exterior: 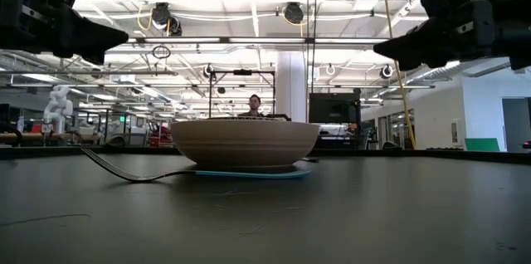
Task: Set table place
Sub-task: Put the blue fork on the left side of the plate
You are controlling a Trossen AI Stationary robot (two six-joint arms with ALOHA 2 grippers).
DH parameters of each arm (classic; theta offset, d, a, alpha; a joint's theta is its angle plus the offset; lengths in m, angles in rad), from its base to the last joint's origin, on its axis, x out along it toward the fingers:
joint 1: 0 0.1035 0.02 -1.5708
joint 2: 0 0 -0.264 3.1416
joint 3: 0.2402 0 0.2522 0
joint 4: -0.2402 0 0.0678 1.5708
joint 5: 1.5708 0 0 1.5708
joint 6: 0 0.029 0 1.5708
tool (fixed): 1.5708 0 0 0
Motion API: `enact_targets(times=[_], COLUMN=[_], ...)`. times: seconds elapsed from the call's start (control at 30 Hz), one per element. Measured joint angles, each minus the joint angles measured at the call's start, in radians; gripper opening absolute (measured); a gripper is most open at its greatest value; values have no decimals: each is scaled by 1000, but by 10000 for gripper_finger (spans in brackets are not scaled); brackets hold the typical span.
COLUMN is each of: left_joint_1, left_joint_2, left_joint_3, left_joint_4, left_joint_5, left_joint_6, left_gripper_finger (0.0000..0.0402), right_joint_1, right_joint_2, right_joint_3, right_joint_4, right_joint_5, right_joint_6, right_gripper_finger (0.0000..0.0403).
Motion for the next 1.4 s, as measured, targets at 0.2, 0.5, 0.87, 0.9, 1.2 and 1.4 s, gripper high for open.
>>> enact_targets(times=[0.2, 0.5, 0.87, 0.9, 1.2, 1.4], left_joint_1=[0, 0, -49, -58, -106, -130], left_joint_2=[0, 0, 186, 227, 605, 842], left_joint_3=[0, 1, 108, 128, 353, 484], left_joint_4=[-3, 30, 81, 88, 101, 104], left_joint_5=[-5, -63, -82, -86, 8, 85], left_joint_6=[29, -31, -140, -146, -216, -292], left_gripper_finger=[37, 37, 37, 37, 39, 90], right_joint_1=[-82, -174, -181, -181, -180, -180], right_joint_2=[0, -1, 0, 0, 0, 0], right_joint_3=[-29, -58, -59, -60, -60, -60], right_joint_4=[3, 30, 29, 29, 25, 24], right_joint_5=[-80, -161, -183, -183, -214, -214], right_joint_6=[10, 40, 39, 39, 42, 55], right_gripper_finger=[0, 0, 0, 0, 0, 0])
